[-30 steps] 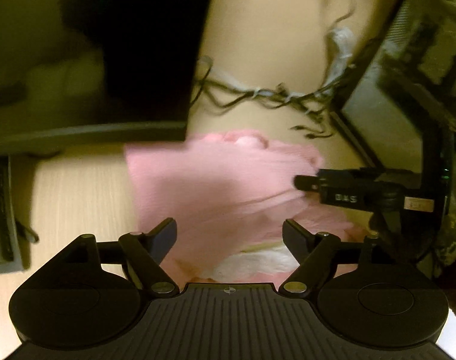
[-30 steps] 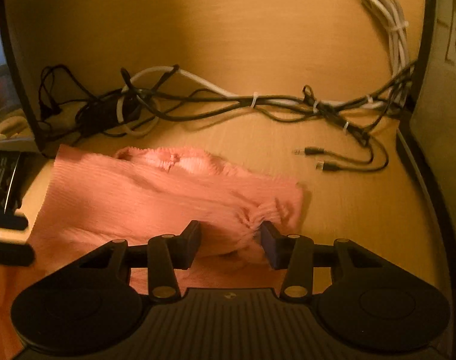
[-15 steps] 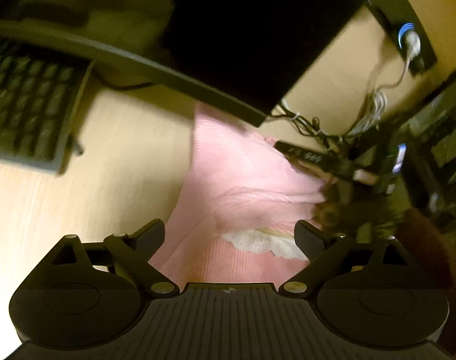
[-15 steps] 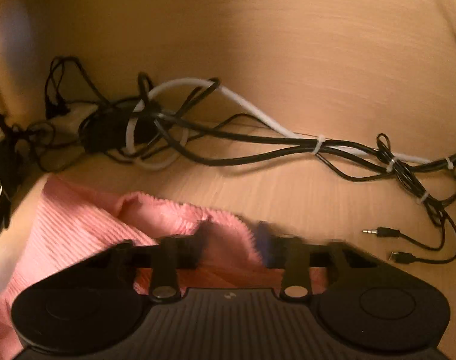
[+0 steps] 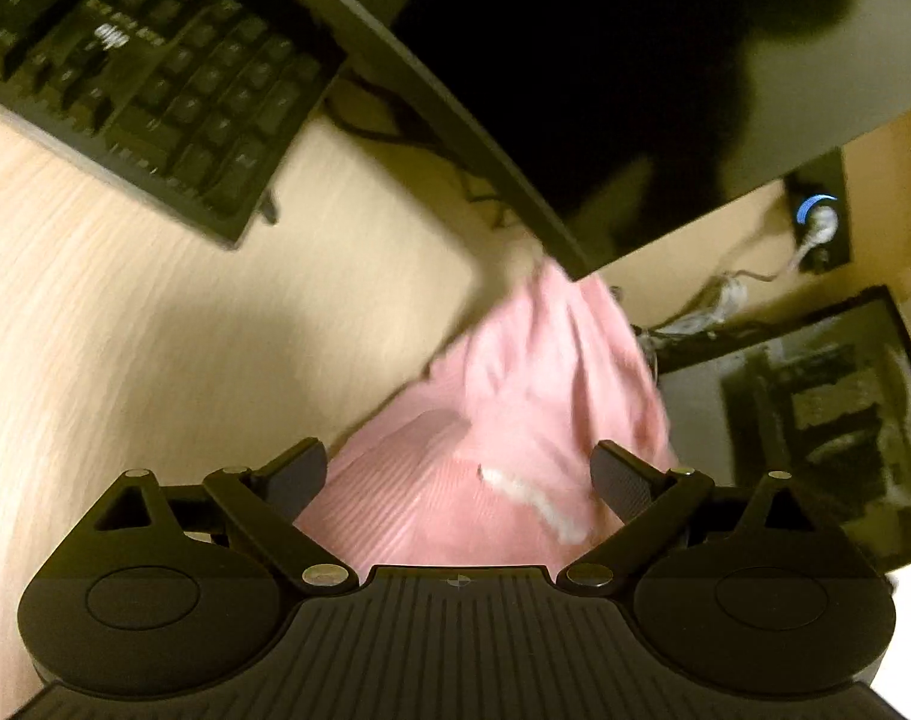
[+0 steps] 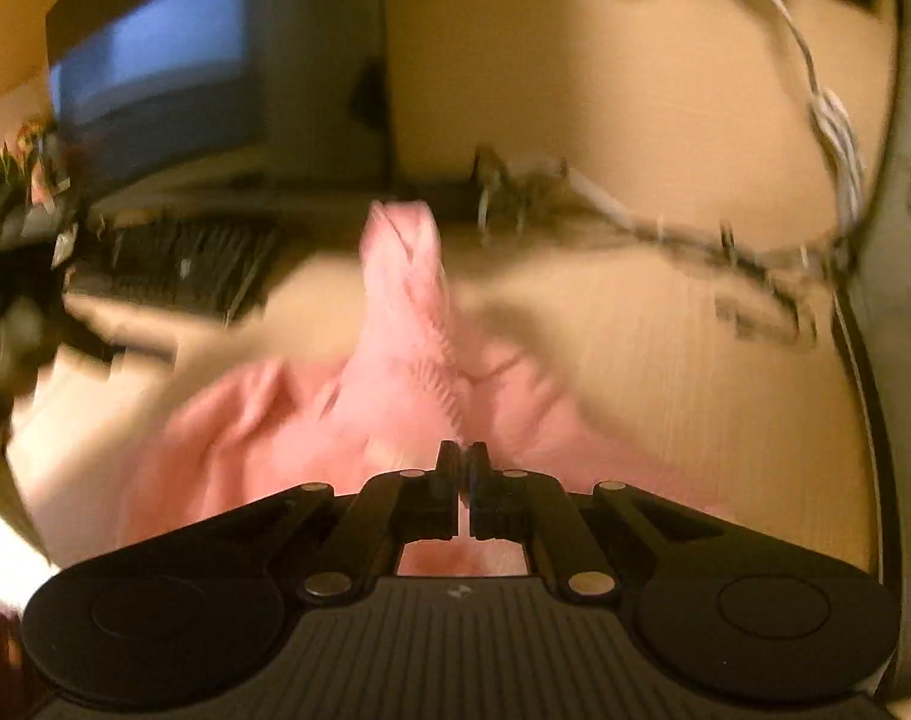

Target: Fold clothes

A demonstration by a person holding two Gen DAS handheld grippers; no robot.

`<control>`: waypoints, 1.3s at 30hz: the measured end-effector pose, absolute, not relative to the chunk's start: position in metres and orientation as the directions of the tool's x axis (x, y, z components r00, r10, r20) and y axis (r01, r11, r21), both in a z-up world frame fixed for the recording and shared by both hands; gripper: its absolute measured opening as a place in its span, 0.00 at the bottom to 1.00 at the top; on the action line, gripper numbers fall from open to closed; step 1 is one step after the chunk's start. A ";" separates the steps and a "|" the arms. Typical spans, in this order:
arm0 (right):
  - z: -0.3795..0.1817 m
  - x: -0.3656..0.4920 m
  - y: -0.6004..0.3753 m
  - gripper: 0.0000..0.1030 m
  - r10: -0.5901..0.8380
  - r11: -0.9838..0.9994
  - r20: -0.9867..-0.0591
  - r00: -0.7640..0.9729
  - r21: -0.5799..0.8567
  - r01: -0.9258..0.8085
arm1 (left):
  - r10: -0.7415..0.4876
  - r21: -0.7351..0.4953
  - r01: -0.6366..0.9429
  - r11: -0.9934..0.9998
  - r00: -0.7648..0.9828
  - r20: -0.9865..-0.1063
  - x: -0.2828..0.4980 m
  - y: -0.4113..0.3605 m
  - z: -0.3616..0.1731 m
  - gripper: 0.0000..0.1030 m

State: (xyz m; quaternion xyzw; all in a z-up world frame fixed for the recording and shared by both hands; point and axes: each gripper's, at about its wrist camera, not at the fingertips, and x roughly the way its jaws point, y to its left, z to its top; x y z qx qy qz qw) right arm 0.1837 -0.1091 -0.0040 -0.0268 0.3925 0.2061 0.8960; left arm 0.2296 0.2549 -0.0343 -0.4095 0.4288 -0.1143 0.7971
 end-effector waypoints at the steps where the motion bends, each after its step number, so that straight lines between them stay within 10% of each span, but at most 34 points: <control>1: -0.011 0.174 -0.109 0.03 0.336 0.917 -0.731 0.594 0.111 -0.382 | -0.542 -0.754 -0.151 0.640 0.607 -0.582 0.231 0.255 -0.031 0.95; 12: -0.023 0.093 -0.094 0.07 0.309 0.933 -0.783 0.540 0.141 -0.330 | -0.659 -0.745 0.062 0.664 0.520 -0.543 0.259 0.209 -0.005 0.97; 18: 0.011 0.061 -0.139 0.63 0.214 0.974 -0.722 0.657 0.213 -0.083 | -0.690 -0.674 0.198 0.712 0.372 -0.620 0.251 0.171 -0.026 0.97; 30: -0.054 0.106 -0.162 0.56 0.237 0.901 -0.754 0.613 0.407 0.152 | -0.672 -0.687 0.101 0.719 0.349 -0.653 0.231 0.164 -0.068 0.95; 34: -0.057 0.142 -0.155 0.21 0.231 0.936 -0.749 0.621 0.346 0.069 | -0.630 -0.656 0.077 0.751 0.381 -0.676 0.231 0.152 -0.072 0.64; 39: -0.030 0.199 -0.155 0.15 0.261 0.946 -0.683 0.682 0.323 -0.039 | -0.566 -0.608 0.051 0.792 0.436 -0.700 0.256 0.142 -0.070 0.34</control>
